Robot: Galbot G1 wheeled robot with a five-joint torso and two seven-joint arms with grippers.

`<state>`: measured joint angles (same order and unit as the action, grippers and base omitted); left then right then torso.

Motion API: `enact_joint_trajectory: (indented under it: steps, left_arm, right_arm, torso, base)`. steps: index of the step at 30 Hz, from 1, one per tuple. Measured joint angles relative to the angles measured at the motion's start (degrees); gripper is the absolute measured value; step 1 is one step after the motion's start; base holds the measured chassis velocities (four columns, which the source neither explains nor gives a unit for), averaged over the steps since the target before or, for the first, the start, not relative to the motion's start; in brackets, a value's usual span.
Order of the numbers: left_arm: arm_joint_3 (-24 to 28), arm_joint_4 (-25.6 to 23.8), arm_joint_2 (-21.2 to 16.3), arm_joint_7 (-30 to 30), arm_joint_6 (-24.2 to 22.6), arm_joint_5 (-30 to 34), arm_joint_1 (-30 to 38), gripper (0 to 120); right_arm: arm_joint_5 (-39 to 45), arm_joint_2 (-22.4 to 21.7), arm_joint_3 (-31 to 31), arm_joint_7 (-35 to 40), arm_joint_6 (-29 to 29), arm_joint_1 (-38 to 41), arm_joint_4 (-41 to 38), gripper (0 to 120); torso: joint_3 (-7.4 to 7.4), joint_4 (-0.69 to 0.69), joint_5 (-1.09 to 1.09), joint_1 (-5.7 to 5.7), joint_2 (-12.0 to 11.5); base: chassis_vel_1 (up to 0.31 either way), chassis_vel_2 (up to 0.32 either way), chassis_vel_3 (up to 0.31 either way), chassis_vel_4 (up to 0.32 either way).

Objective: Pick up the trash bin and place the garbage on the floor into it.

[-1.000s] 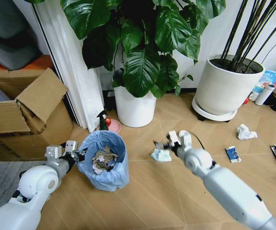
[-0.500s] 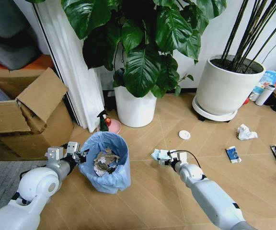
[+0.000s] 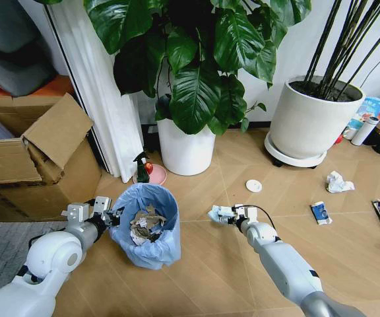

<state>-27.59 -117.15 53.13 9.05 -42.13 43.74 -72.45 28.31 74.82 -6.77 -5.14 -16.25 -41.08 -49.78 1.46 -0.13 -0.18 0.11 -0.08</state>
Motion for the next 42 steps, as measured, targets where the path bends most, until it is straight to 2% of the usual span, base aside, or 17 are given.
enact_joint_trajectory:
  steps: [14,32,34,36,38,40,42]
  left_arm:
    - [0.0,0.2,-0.1,0.1,0.0,-0.1,0.0,0]
    - [0.2,0.9,0.2,0.0,0.1,-0.4,0.2,0]
    - [0.2,0.9,0.2,0.0,0.2,-0.4,0.2,0]
    - [0.2,1.0,0.2,0.0,0.2,-0.4,0.3,0]
    - [0.2,1.0,0.2,0.0,0.2,-0.4,0.4,0]
    - [0.2,1.1,0.2,0.0,0.2,-0.3,0.4,0]
    - [0.2,1.1,0.2,0.0,0.2,-0.3,0.4,0]
  right_arm:
    - [-0.8,2.2,-1.1,-1.7,1.0,3.0,7.6,100]
    - [-1.8,3.8,-2.3,-3.5,2.4,4.7,12.5,100]
    - [-1.8,3.9,-2.4,-3.6,2.5,4.8,12.7,94]
    - [-1.8,4.1,-2.5,-3.8,2.7,5.0,13.3,84]
    - [-1.8,4.2,-2.6,-3.8,2.7,5.1,13.5,80]
    - [-1.8,4.3,-2.6,-3.8,2.8,5.3,13.8,68]
    - [-1.8,4.3,-2.6,-3.8,2.8,5.3,13.9,65]
  torso:
    - [0.0,0.0,0.0,0.0,0.0]
    - [0.0,0.0,0.0,0.0,0.0]
    - [0.0,0.0,0.01,0.0,0.0]
    - [0.0,0.0,0.0,0.0,0.0]
    - [0.0,0.0,0.01,0.0,0.0]
    - [0.0,0.0,0.0,0.0,0.0]
    - [0.0,0.0,0.0,0.0,0.0]
  base:
    - [0.0,0.0,0.0,0.0]
    - [0.0,0.0,0.0,0.0]
    - [0.0,0.0,0.0,0.0]
    - [0.0,0.0,0.0,0.0]
    - [0.0,0.0,0.0,0.0]
    - [0.0,0.0,0.0,0.0]
    - [0.0,0.0,0.0,0.0]
